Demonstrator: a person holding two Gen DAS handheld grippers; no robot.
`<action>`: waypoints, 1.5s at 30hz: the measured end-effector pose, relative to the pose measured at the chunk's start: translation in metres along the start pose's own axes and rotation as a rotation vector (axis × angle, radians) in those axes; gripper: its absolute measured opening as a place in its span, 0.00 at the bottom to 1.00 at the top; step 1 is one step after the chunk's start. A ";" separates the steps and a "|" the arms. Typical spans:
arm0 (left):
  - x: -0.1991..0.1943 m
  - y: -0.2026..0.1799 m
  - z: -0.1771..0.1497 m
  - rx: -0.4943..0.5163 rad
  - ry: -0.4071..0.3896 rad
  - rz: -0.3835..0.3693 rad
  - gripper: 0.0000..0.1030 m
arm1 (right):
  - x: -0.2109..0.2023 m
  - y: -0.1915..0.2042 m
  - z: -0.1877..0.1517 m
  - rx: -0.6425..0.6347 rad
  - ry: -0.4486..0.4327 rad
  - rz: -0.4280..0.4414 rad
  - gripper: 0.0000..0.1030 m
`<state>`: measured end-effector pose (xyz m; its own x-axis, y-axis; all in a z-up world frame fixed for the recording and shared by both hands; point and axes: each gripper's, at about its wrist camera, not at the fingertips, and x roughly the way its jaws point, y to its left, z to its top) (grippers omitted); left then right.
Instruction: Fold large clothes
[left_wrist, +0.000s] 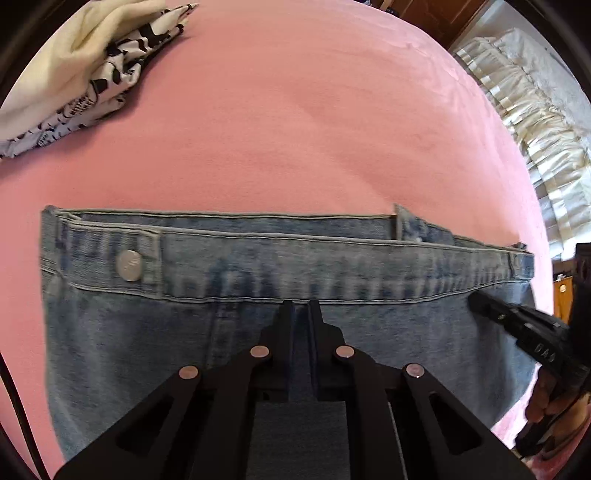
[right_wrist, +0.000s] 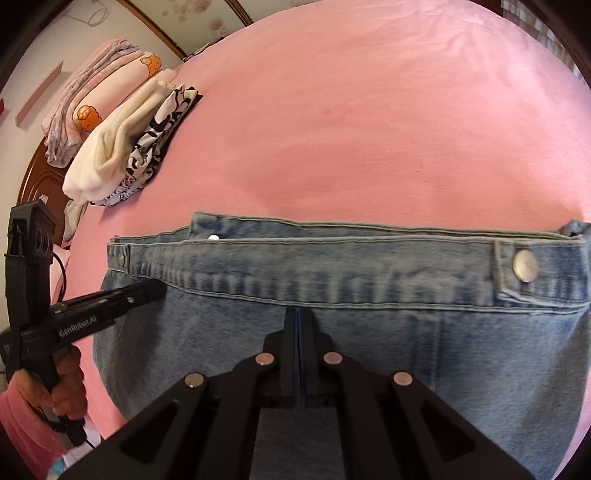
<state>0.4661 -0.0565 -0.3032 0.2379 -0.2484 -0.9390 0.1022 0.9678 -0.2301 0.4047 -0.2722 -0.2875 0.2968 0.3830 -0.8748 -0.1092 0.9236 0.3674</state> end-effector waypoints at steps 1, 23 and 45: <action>0.000 0.004 0.000 0.013 -0.004 0.029 0.06 | -0.002 -0.005 0.000 -0.009 0.002 -0.020 0.00; -0.018 0.094 -0.008 0.016 -0.014 0.113 0.04 | -0.073 -0.129 -0.032 0.163 0.004 -0.270 0.00; -0.091 0.040 -0.042 -0.005 -0.106 -0.012 0.04 | -0.124 -0.019 -0.067 0.102 -0.088 -0.149 0.00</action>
<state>0.4076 0.0070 -0.2382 0.3372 -0.2623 -0.9041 0.1012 0.9649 -0.2422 0.3065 -0.3365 -0.2075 0.3850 0.2354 -0.8924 0.0371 0.9622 0.2699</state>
